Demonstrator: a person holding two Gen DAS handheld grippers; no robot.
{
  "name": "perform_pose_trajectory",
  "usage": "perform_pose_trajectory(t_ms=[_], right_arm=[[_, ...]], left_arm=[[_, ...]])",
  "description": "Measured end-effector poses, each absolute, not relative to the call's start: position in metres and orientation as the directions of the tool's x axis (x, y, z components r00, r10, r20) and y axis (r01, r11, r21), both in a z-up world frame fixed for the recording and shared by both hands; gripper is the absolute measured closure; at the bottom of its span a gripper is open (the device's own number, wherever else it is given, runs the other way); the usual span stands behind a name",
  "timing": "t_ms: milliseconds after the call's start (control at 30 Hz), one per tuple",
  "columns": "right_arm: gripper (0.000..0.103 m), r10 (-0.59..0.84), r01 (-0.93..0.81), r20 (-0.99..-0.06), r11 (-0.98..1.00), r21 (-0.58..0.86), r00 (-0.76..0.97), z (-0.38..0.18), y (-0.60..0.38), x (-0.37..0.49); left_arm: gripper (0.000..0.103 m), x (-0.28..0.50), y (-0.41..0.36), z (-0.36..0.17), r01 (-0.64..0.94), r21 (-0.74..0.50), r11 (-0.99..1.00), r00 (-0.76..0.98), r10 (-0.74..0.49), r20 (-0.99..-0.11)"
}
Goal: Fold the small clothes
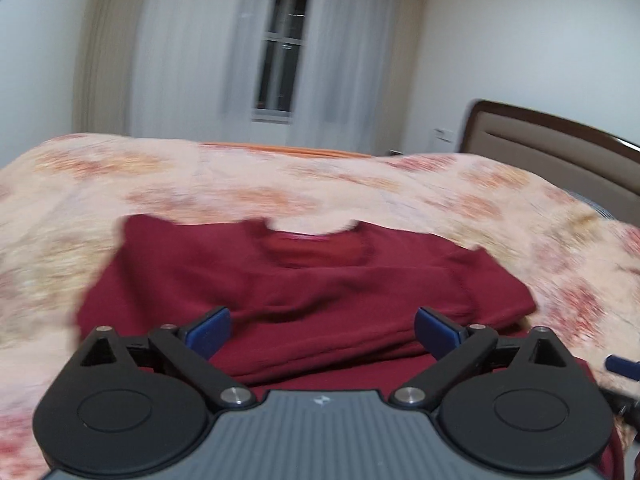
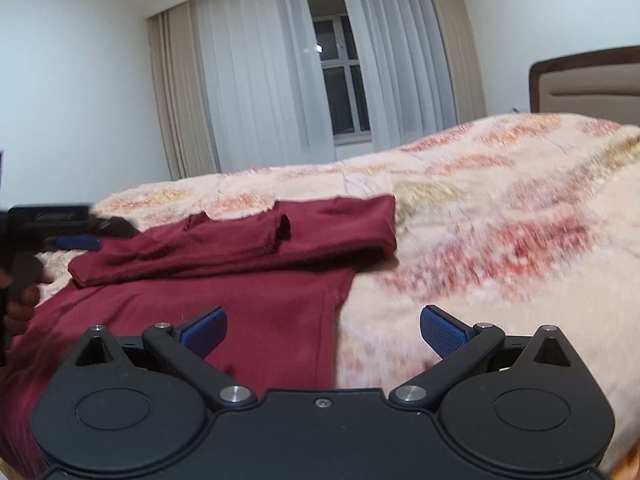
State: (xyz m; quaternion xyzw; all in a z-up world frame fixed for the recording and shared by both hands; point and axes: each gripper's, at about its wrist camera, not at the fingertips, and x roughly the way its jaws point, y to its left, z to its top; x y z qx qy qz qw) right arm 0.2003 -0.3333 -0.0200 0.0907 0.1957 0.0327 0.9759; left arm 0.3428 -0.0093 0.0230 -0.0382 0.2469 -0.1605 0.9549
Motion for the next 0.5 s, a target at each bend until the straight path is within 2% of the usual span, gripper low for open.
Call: perform_pose_trajectory(t_ms=[300, 433, 500], right_arm=[[0.001, 0.244, -0.150, -0.383, 0.954, 0.259, 0.891, 0.014, -0.338, 0.279], [0.009, 0.293, -0.176, -0.409, 0.937, 0.301, 0.864, 0.022, -0.330, 0.328], [0.015, 0.293, -0.172, -0.434, 0.940, 0.296, 0.852, 0.021, -0.324, 0.349]], left_arm=[[0.001, 0.357, 0.092, 0.020, -0.049, -0.158, 0.986, 0.872, -0.035, -0.488], [0.001, 0.372, 0.116, 0.013, -0.123, -0.207, 0.971, 0.868, 0.004, -0.497], [0.005, 0.379, 0.121, 0.009, -0.136, -0.234, 0.963, 0.864, 0.000, -0.504]])
